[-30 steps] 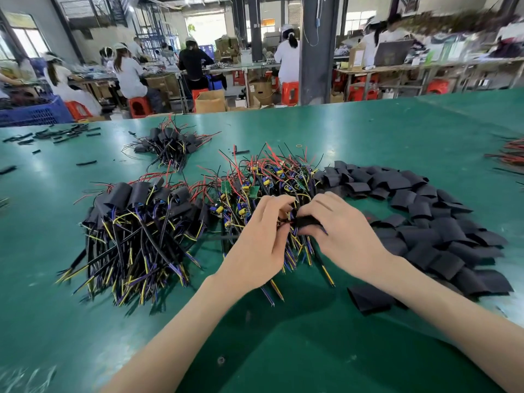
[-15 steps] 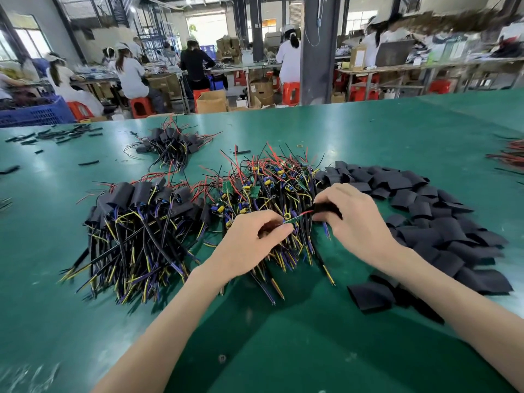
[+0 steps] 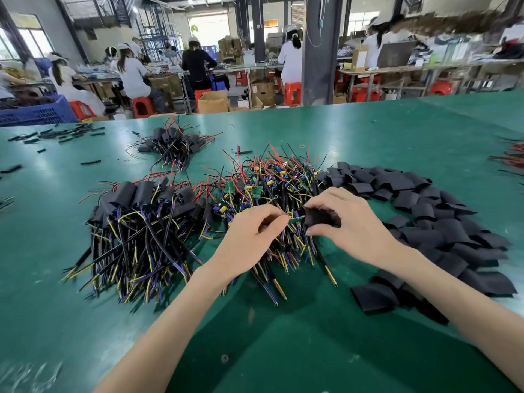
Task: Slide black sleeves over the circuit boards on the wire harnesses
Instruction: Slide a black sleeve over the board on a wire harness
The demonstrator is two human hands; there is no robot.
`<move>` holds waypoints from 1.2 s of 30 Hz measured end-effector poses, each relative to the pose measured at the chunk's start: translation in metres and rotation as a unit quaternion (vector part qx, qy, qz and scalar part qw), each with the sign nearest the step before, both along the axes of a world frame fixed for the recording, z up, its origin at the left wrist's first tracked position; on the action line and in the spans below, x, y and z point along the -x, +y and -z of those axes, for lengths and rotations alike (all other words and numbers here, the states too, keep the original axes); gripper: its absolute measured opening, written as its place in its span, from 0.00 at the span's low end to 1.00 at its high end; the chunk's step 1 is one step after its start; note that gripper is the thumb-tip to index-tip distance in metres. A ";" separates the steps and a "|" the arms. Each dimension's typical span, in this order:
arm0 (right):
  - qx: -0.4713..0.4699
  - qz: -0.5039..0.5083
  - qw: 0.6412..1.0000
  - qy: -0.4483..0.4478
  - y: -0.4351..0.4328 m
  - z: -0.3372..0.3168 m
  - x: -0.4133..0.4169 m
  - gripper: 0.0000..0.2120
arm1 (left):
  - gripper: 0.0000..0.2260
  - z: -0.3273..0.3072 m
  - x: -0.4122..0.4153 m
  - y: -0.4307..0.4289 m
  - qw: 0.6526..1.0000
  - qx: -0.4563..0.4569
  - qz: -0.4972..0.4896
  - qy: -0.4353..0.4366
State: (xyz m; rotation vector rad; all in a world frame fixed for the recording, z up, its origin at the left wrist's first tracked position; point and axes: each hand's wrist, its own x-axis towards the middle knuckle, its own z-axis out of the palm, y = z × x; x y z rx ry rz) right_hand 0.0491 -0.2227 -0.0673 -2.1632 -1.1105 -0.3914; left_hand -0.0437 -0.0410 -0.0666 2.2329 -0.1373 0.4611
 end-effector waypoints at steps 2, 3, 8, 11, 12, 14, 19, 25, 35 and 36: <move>0.001 -0.010 1.000 0.013 0.000 0.000 0.001 0.19 | 0.06 0.000 -0.001 0.000 1.000 -0.018 -0.009 -0.017; 0.000 -0.011 1.000 0.015 0.000 0.000 0.001 0.19 | 0.06 0.001 -0.001 0.000 0.999 -0.026 -0.012 -0.026; -0.005 -0.033 0.998 0.049 -0.001 -0.004 0.002 0.19 | 0.07 0.004 -0.004 0.003 0.995 -0.067 -0.008 -0.069; -0.015 -0.050 0.995 0.087 -0.001 -0.006 0.002 0.17 | 0.09 0.005 -0.005 0.004 0.992 -0.094 -0.005 -0.078; -0.020 -0.050 0.994 0.096 -0.001 -0.006 0.002 0.17 | 0.09 0.005 -0.006 0.005 0.992 -0.098 -0.003 -0.080; -0.029 -0.050 0.992 0.108 -0.001 -0.005 0.002 0.17 | 0.09 0.005 -0.006 0.006 0.991 -0.109 0.000 -0.083; -0.023 -0.051 0.991 0.122 0.000 -0.003 0.003 0.16 | 0.09 0.008 -0.006 0.005 0.983 -0.163 0.005 -0.088; -0.005 -0.051 0.997 0.061 0.003 -0.002 0.009 0.18 | 0.15 0.011 -0.006 0.000 0.991 -0.116 0.002 -0.070; -0.007 -0.055 0.998 0.014 0.004 -0.001 0.010 0.17 | 0.08 0.006 -0.005 0.000 0.996 -0.074 -0.006 -0.040; -0.008 -0.058 0.998 0.008 0.004 -0.001 0.011 0.17 | 0.08 0.006 -0.004 0.000 0.997 -0.063 -0.006 -0.043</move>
